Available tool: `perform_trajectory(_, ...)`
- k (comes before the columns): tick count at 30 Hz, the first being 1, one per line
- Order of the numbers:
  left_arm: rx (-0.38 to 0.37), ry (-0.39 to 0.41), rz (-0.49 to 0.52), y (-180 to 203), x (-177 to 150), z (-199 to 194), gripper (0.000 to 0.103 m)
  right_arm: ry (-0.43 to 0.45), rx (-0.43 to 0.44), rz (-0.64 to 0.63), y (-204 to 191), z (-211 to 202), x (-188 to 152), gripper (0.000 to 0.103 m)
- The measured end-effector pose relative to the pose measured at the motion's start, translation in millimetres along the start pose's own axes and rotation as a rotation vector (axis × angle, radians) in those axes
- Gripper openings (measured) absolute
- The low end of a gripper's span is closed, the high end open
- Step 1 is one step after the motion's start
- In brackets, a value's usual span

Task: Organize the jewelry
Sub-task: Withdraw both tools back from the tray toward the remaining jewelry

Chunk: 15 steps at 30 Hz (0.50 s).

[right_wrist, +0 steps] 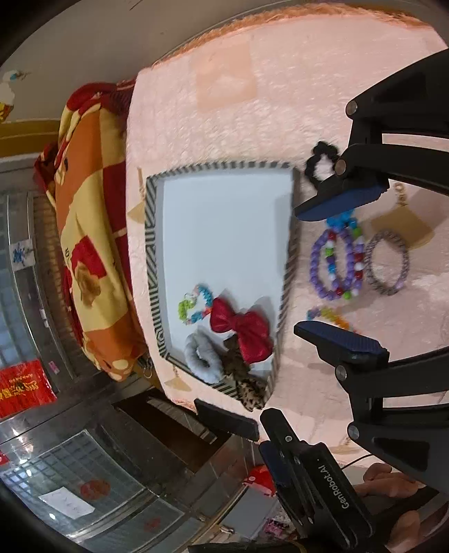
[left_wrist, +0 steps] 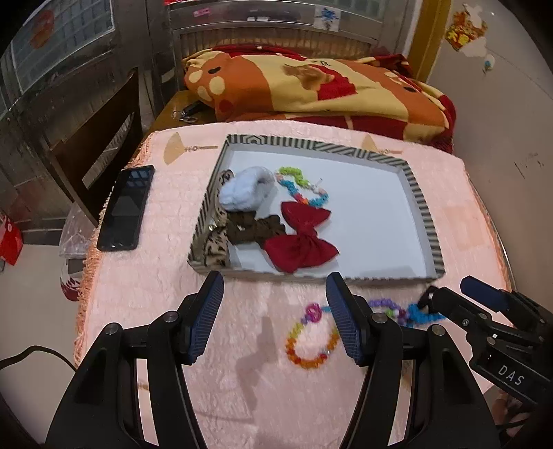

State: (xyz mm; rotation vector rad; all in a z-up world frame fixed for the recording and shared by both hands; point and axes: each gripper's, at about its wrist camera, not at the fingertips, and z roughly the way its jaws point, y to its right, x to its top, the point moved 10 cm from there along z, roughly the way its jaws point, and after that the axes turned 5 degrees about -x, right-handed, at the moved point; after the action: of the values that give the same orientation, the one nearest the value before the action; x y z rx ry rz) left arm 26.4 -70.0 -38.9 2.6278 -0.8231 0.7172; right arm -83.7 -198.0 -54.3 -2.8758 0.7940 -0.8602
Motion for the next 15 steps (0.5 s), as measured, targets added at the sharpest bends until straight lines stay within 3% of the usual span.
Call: perform_trajectory(15, -0.045, -0.002, 0.062, 30, -23, -11, 0.062, 0.031, -0.055, 0.066, 22, -30, -32, 0.065)
